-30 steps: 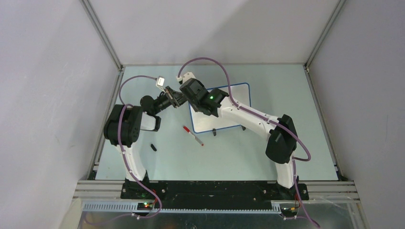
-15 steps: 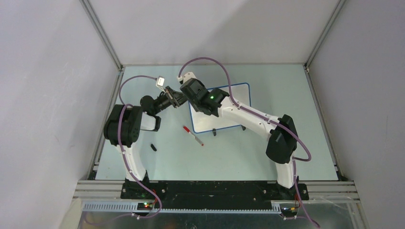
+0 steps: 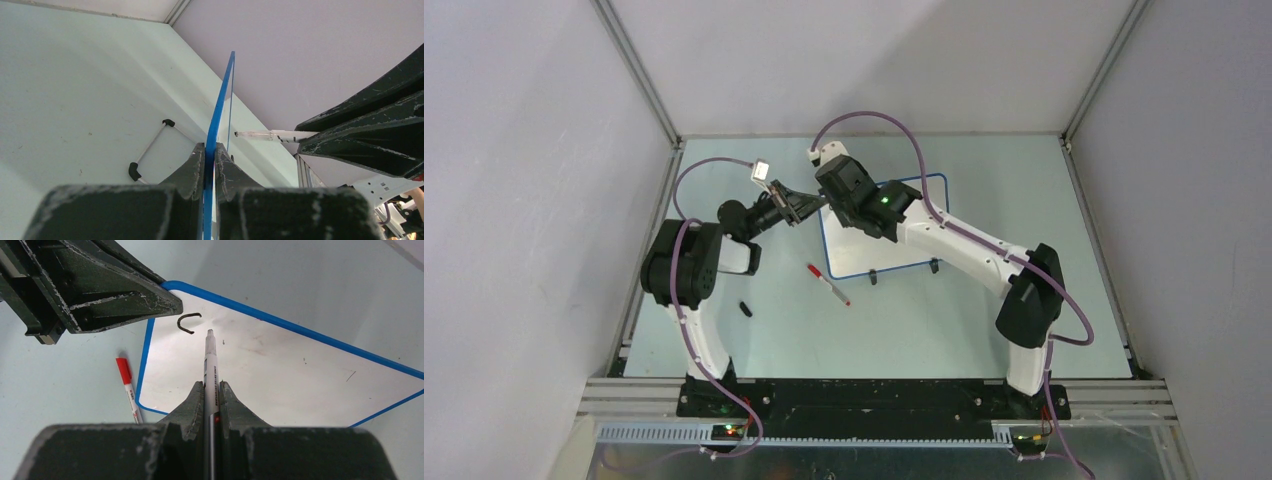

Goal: Write a sentence on the whiteboard

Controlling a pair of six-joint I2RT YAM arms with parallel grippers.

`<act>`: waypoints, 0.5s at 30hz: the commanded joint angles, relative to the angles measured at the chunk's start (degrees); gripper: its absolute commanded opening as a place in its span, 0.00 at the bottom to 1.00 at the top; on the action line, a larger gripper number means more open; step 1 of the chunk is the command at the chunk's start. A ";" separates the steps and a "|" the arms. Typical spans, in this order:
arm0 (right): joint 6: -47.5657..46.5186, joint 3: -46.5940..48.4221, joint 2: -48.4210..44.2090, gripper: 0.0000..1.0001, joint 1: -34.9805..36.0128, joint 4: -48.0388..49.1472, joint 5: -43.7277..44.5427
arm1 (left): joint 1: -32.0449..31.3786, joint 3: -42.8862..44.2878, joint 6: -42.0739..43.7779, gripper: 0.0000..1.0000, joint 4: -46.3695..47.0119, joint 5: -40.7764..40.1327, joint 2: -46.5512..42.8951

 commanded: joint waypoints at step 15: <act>0.36 1.41 0.59 0.00 -1.25 0.41 -0.45 | -0.44 -0.32 1.55 0.06 2.99 0.10 -2.79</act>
